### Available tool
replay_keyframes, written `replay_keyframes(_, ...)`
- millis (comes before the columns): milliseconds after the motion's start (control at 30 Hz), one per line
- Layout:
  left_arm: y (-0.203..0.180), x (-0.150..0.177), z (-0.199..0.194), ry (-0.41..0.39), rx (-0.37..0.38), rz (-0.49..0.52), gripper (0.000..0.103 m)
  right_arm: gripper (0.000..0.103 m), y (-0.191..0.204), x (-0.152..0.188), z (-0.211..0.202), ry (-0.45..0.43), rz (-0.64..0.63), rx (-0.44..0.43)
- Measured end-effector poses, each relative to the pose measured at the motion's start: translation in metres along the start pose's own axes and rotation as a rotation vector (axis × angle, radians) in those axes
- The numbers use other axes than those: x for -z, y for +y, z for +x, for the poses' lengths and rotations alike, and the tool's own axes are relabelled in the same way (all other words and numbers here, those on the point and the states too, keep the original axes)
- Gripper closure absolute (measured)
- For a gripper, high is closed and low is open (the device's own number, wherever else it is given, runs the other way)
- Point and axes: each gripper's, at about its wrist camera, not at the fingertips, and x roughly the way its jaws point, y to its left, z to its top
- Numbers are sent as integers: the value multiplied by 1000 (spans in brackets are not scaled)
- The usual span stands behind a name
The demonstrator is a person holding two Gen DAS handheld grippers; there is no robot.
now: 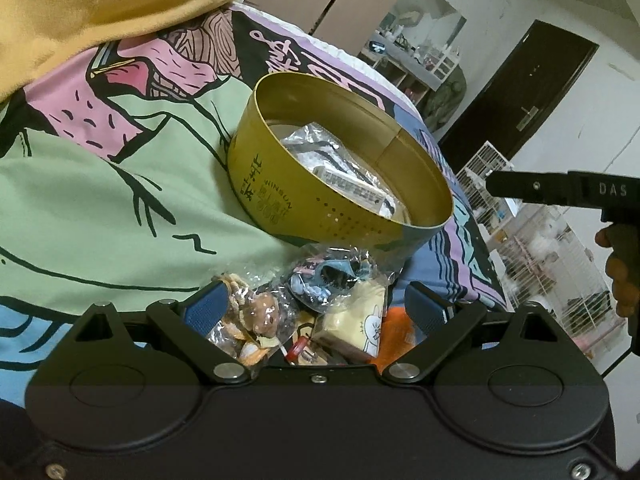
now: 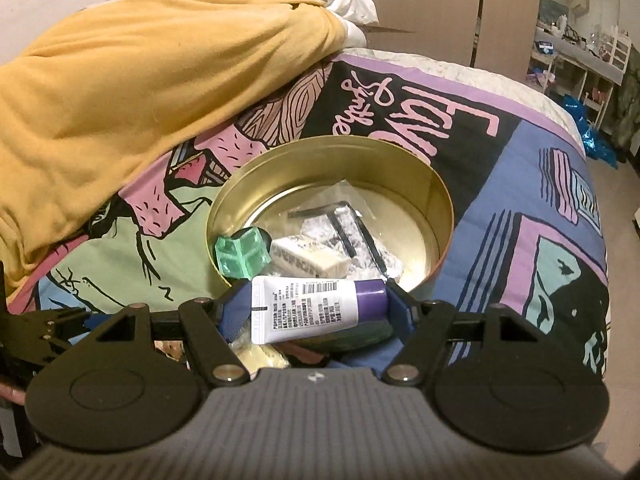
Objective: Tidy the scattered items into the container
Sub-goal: 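Carry the white tube over the tin and open the right gripper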
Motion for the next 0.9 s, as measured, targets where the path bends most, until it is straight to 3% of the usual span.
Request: replay_keyframes(900, 6, 0, -7, -40, 47, -43, 8, 29, 5, -63, 45, 3, 22, 88)
